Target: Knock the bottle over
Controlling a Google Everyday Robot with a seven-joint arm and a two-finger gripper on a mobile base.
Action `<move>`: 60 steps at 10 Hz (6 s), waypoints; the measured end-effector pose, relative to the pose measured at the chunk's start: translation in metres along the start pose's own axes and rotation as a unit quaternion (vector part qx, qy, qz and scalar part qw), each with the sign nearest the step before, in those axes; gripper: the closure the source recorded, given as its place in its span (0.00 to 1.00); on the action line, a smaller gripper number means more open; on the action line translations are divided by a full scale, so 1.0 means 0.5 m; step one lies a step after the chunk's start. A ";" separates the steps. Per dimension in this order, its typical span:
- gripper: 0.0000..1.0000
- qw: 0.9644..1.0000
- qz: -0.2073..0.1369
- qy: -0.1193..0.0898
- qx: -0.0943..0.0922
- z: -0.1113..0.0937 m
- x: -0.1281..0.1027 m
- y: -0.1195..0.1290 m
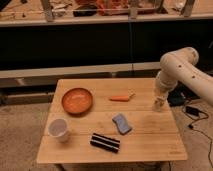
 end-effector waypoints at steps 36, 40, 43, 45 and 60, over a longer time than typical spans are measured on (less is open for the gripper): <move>0.20 0.996 0.088 0.001 0.000 -0.003 0.079 -0.125; 0.20 0.996 0.094 0.003 -0.001 -0.008 0.092 -0.129; 0.20 0.995 0.096 0.004 -0.001 -0.012 0.098 -0.135; 0.20 0.995 0.096 0.004 -0.002 -0.014 0.099 -0.139; 0.20 0.994 0.106 0.013 -0.004 -0.022 0.137 -0.159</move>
